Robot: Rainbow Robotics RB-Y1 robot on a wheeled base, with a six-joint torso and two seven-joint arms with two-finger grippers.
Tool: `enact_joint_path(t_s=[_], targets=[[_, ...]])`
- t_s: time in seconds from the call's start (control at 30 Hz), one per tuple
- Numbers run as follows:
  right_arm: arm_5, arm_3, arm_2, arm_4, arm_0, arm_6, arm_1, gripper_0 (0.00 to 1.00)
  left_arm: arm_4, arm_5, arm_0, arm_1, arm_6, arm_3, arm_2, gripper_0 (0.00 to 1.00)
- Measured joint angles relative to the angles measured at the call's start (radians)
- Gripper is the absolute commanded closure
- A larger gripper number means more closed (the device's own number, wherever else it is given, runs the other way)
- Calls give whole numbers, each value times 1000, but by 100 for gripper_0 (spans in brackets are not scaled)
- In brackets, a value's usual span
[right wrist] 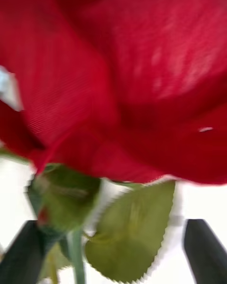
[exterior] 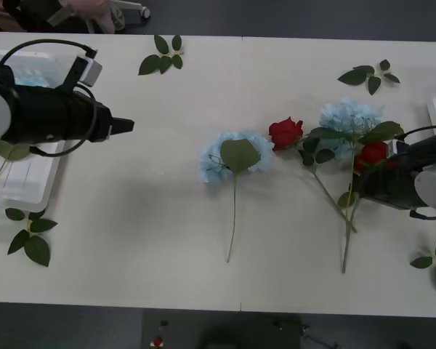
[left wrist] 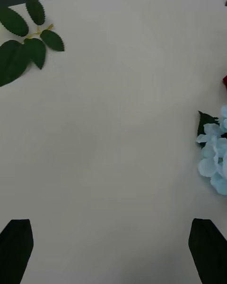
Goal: Put the red flowers into the right box and the blue flowers into the left box
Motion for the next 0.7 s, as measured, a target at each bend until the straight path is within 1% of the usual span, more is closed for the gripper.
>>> enact_joint_path(t_s=[0.03, 0.07, 0.13, 0.17, 0.2, 0.23, 0.33, 0.4, 0.57, 0.7], targets=[[0, 0, -6, 1, 0, 0, 7, 59, -53, 20, 21, -41, 25, -44, 19, 4], [0, 0, -12, 7, 0, 0, 13, 70, -102, 38, 44, -83, 59, -86, 32, 4], [0, 0, -18, 18, 0, 0, 21, 81, -172, 69, 79, -157, 137, -143, 38, 4], [0, 0, -18, 18, 0, 0, 22, 90, -204, 89, 92, -195, 175, -160, 36, 4], [0, 0, -18, 18, 0, 0, 22, 97, -231, 111, 100, -232, 200, -169, 31, 4], [0, 0, -18, 18, 0, 0, 22, 100, -263, 142, 103, -271, 220, -171, 23, 4], [0, 0, -18, 17, -1, 0, 22, 100, -344, 192, 101, -369, 260, -170, -28, 4], [0, 0, -18, 16, -1, 0, 22, 100, -439, 192, 89, -411, 322, -168, -104, 4], [0, 0, -43, 5, -2, 0, 22, 100, -583, 192, 22, -455, 559, -122, -337, 4], [42, 1, -108, -13, -9, 0, 22, 100, -632, 172, -39, -495, 589, -7, -439, 4]])
